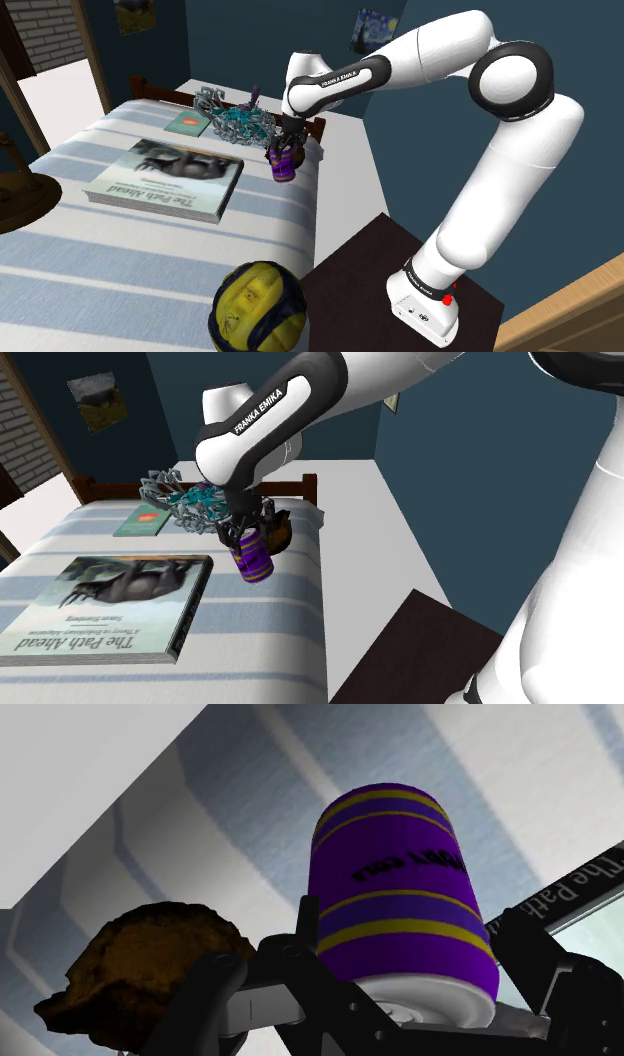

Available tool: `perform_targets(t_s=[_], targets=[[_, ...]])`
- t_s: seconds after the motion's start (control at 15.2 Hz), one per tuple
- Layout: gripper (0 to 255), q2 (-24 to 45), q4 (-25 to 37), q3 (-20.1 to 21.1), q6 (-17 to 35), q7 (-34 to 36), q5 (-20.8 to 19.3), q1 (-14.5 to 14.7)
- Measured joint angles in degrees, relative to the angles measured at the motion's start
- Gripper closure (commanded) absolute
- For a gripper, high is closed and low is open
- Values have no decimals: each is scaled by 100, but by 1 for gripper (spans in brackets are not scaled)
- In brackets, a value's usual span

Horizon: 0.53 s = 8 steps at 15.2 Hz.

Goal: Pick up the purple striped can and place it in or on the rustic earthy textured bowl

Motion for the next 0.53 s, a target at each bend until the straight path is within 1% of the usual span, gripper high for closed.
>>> perform_targets(t_s=[0.53], targets=[[255,-202,327,-17,-526,-79,40,-33]])
